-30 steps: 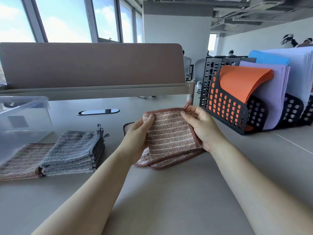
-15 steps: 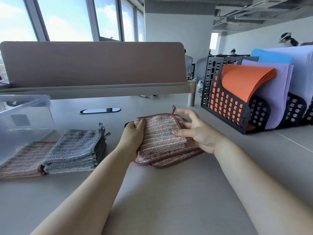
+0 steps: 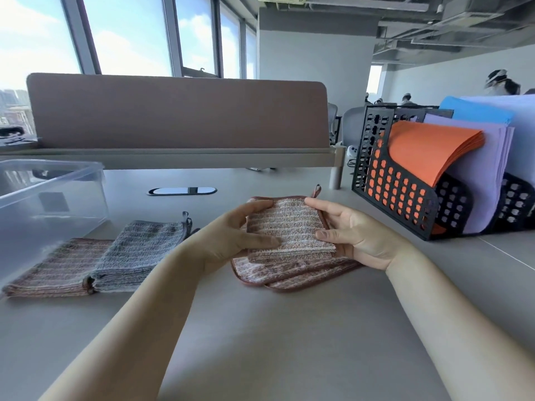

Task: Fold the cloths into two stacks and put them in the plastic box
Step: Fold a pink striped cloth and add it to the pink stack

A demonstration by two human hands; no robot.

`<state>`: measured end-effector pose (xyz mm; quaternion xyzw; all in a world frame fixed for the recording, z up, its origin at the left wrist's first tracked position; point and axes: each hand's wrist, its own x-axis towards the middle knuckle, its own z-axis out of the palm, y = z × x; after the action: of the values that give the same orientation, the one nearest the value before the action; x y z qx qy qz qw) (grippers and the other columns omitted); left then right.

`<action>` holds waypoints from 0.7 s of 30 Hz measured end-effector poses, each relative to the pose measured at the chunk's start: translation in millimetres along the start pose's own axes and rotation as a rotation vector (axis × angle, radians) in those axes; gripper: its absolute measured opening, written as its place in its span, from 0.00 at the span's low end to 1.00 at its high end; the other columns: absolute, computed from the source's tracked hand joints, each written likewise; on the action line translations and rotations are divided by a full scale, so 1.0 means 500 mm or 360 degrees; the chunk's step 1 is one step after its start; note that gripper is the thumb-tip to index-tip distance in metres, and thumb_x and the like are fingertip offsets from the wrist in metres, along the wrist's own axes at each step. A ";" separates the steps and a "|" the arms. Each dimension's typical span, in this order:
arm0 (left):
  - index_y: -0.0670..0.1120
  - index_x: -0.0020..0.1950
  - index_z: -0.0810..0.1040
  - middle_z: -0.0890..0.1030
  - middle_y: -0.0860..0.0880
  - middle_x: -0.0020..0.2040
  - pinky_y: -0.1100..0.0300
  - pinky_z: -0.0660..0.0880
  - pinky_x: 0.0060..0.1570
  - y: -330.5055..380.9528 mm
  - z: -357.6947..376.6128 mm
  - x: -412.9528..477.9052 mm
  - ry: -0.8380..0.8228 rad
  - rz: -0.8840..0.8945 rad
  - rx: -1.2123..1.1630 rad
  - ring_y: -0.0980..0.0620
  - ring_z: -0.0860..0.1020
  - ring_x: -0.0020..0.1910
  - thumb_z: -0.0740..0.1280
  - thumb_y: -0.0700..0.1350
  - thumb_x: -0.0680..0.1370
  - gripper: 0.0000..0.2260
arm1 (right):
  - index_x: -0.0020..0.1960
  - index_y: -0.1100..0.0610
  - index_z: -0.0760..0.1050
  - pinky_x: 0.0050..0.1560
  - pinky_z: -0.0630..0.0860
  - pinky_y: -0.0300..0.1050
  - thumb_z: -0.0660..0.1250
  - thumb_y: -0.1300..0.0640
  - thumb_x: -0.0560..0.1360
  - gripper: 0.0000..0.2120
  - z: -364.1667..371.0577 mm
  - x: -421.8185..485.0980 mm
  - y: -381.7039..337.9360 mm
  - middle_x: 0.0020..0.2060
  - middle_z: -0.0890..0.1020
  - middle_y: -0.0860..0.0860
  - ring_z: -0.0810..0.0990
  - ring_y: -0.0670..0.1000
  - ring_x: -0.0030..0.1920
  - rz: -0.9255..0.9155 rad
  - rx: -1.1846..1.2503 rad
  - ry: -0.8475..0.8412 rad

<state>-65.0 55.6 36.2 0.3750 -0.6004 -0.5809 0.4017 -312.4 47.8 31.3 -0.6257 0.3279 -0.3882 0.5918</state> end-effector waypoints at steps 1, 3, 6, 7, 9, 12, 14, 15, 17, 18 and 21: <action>0.52 0.67 0.73 0.74 0.49 0.63 0.53 0.77 0.57 0.002 -0.006 -0.007 -0.0029 -0.0001 -0.0012 0.48 0.79 0.59 0.76 0.34 0.60 0.37 | 0.71 0.50 0.68 0.68 0.68 0.56 0.77 0.60 0.63 0.38 -0.001 0.000 0.001 0.68 0.73 0.47 0.72 0.51 0.68 0.0004 0.0015 -0.0052; 0.52 0.70 0.69 0.73 0.50 0.65 0.55 0.77 0.57 0.007 -0.022 -0.024 -0.0070 0.0002 -0.0038 0.48 0.77 0.61 0.73 0.28 0.64 0.39 | 0.71 0.49 0.66 0.69 0.65 0.59 0.80 0.59 0.60 0.43 0.002 0.001 0.002 0.68 0.73 0.47 0.72 0.52 0.68 0.0008 0.0030 -0.0161; 0.54 0.72 0.67 0.74 0.49 0.66 0.55 0.76 0.58 0.016 -0.057 -0.057 -0.0111 0.0033 -0.0094 0.48 0.77 0.62 0.72 0.27 0.63 0.41 | 0.72 0.49 0.65 0.62 0.73 0.53 0.79 0.61 0.61 0.43 0.031 0.007 -0.008 0.69 0.72 0.47 0.73 0.52 0.68 -0.0006 0.0050 -0.0278; 0.54 0.72 0.66 0.74 0.49 0.67 0.54 0.76 0.59 0.020 -0.068 -0.070 -0.0118 0.0055 -0.0124 0.47 0.77 0.62 0.71 0.27 0.63 0.42 | 0.72 0.49 0.65 0.58 0.77 0.50 0.77 0.64 0.63 0.41 0.048 0.010 -0.014 0.69 0.72 0.47 0.73 0.52 0.67 -0.0020 0.0064 -0.0292; 0.54 0.72 0.66 0.74 0.48 0.67 0.54 0.76 0.58 0.027 -0.095 -0.096 -0.0075 0.0087 -0.0206 0.46 0.77 0.62 0.69 0.26 0.63 0.42 | 0.72 0.50 0.65 0.54 0.80 0.46 0.70 0.70 0.67 0.38 0.085 0.024 -0.024 0.68 0.73 0.47 0.74 0.52 0.66 -0.0053 0.0074 -0.0303; 0.54 0.71 0.67 0.78 0.46 0.64 0.57 0.80 0.51 0.035 -0.150 -0.141 0.0066 0.0180 -0.0372 0.47 0.80 0.56 0.69 0.26 0.63 0.42 | 0.73 0.50 0.63 0.59 0.76 0.49 0.68 0.72 0.67 0.38 0.155 0.058 -0.034 0.68 0.72 0.45 0.76 0.51 0.65 -0.0056 0.0105 -0.0326; 0.53 0.70 0.69 0.81 0.43 0.60 0.60 0.81 0.45 0.034 -0.195 -0.173 0.0208 0.0260 -0.0544 0.47 0.82 0.50 0.77 0.29 0.59 0.43 | 0.74 0.50 0.62 0.56 0.79 0.48 0.69 0.70 0.65 0.41 0.210 0.091 -0.039 0.70 0.70 0.44 0.78 0.50 0.62 -0.0059 0.0147 -0.0304; 0.50 0.69 0.69 0.82 0.41 0.55 0.61 0.81 0.42 0.032 -0.219 -0.190 0.0319 0.0286 -0.0655 0.48 0.83 0.45 0.80 0.32 0.57 0.43 | 0.74 0.50 0.61 0.54 0.80 0.48 0.70 0.70 0.64 0.42 0.240 0.109 -0.043 0.71 0.68 0.45 0.79 0.50 0.60 -0.0068 0.0159 -0.0292; 0.42 0.69 0.69 0.84 0.41 0.49 0.64 0.80 0.37 0.028 -0.262 -0.228 0.0547 0.0346 -0.0833 0.51 0.83 0.39 0.78 0.38 0.62 0.37 | 0.74 0.51 0.60 0.49 0.82 0.46 0.71 0.69 0.64 0.43 0.305 0.147 -0.050 0.72 0.66 0.46 0.80 0.50 0.57 -0.0077 0.0170 -0.0259; 0.39 0.68 0.70 0.84 0.42 0.49 0.65 0.80 0.37 0.023 -0.281 -0.247 0.0596 0.0392 -0.0899 0.52 0.84 0.41 0.78 0.39 0.63 0.36 | 0.75 0.51 0.59 0.48 0.82 0.46 0.70 0.69 0.65 0.43 0.338 0.166 -0.053 0.72 0.65 0.47 0.80 0.50 0.57 -0.0074 0.0180 -0.0241; 0.37 0.58 0.77 0.84 0.43 0.51 0.65 0.80 0.41 0.008 -0.328 -0.300 0.0694 0.0516 -0.1025 0.52 0.84 0.47 0.79 0.40 0.61 0.27 | 0.76 0.53 0.57 0.47 0.82 0.46 0.69 0.72 0.68 0.41 0.433 0.219 -0.052 0.72 0.64 0.48 0.79 0.54 0.58 -0.0039 0.0205 -0.0200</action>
<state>144.9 128.2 33.5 0.2450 -0.3405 -0.5753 0.7022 -71.4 59.9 68.4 -0.6135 0.2569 -0.3756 0.6454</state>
